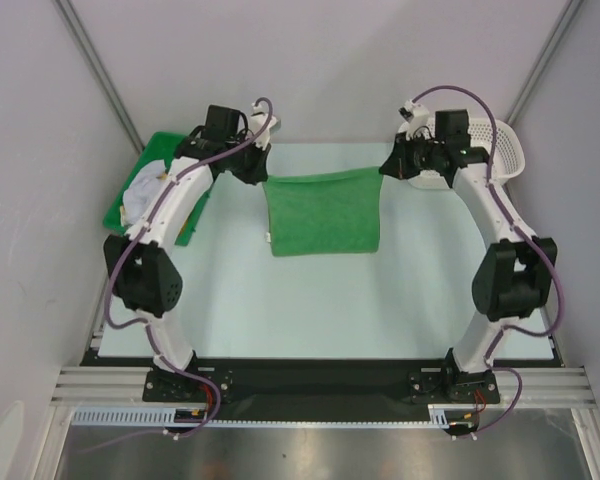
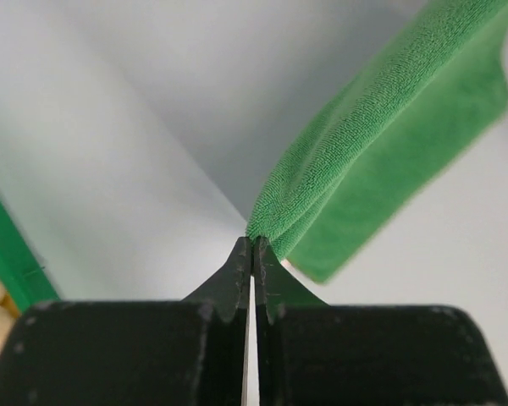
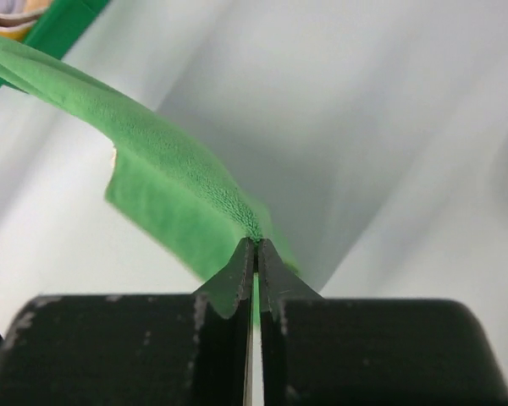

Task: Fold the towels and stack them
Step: Fold the towel

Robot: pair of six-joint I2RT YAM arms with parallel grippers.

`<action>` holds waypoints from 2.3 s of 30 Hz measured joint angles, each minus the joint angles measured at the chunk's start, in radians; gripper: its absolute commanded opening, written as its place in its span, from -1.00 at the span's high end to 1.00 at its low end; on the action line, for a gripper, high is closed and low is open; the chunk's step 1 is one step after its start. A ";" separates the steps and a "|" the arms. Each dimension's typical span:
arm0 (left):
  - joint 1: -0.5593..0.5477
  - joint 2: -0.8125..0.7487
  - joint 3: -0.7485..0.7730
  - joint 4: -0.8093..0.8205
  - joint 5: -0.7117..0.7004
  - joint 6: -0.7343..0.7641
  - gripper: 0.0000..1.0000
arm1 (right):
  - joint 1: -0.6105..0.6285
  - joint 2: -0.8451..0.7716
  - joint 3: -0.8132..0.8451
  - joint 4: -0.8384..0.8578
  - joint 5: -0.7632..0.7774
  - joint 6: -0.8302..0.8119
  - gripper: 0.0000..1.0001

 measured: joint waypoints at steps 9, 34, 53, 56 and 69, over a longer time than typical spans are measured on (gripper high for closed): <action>-0.101 -0.343 -0.206 -0.019 -0.071 -0.034 0.99 | 0.013 -0.394 -0.286 -0.009 0.070 0.070 1.00; -0.158 -0.132 -0.354 0.028 -0.183 -0.171 0.99 | 0.115 -0.381 -0.584 0.156 0.216 0.159 1.00; 0.020 0.502 0.316 -0.015 -0.106 -0.058 1.00 | 0.003 0.387 0.057 0.166 0.089 -0.002 1.00; 0.019 0.502 0.305 -0.011 -0.101 -0.042 0.99 | 0.004 0.386 0.057 0.171 0.077 -0.008 1.00; -0.022 0.292 0.021 0.035 -0.103 0.012 0.99 | 0.003 0.175 -0.215 0.243 0.074 -0.019 1.00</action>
